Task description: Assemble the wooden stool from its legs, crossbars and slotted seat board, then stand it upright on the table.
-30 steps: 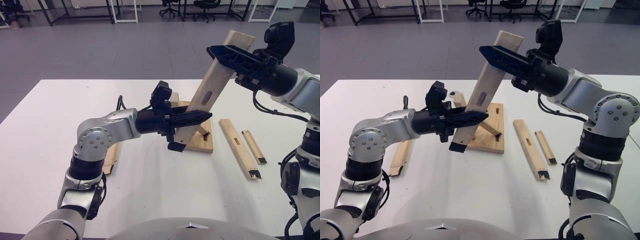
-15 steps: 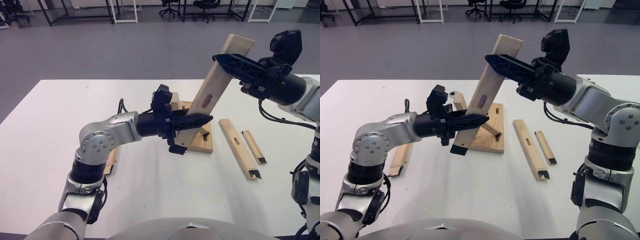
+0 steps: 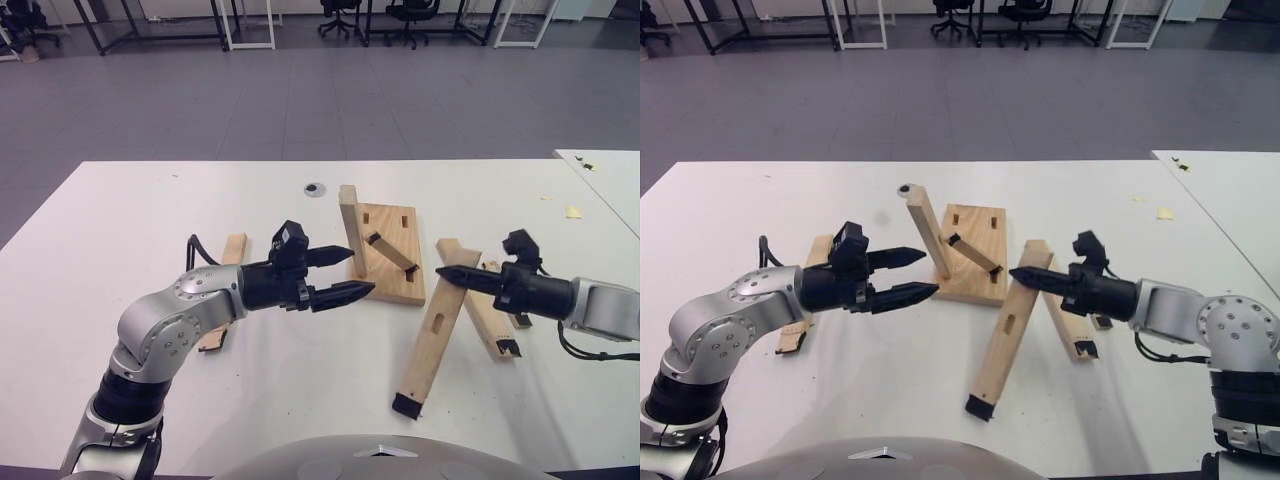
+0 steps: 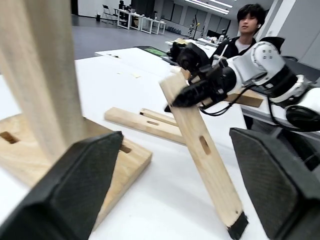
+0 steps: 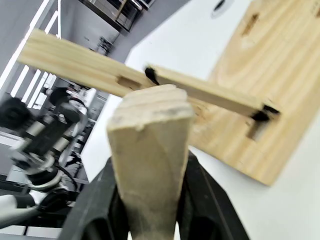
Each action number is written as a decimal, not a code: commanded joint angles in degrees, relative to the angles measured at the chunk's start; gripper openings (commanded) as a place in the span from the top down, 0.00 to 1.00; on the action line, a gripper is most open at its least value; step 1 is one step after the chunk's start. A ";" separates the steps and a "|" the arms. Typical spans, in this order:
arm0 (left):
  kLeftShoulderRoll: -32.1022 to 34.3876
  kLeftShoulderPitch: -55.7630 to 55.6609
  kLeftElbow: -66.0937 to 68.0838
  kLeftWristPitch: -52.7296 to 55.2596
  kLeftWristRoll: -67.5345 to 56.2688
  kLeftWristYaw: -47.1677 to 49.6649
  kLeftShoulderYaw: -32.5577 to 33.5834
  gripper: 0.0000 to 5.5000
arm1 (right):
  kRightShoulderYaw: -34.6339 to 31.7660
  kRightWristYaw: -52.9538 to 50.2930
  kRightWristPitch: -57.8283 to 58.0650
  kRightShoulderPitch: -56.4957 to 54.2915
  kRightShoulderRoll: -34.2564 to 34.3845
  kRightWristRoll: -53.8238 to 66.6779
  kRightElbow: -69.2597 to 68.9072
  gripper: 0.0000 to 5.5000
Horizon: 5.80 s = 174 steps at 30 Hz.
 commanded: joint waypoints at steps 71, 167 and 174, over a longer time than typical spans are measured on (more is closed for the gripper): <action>-8.47 9.31 -0.63 -4.72 9.83 8.36 -0.87 0.29 | -12.49 -28.25 -24.61 2.96 22.14 23.87 -24.21 0.93; -23.18 -7.34 13.66 -14.35 33.27 17.32 -13.41 0.29 | -3.75 -24.84 -32.16 8.68 27.21 0.62 -30.53 0.93; -24.68 -7.42 10.72 -15.35 32.41 16.04 -13.36 0.29 | -2.52 -23.19 -37.79 11.54 24.68 -17.50 -27.03 0.93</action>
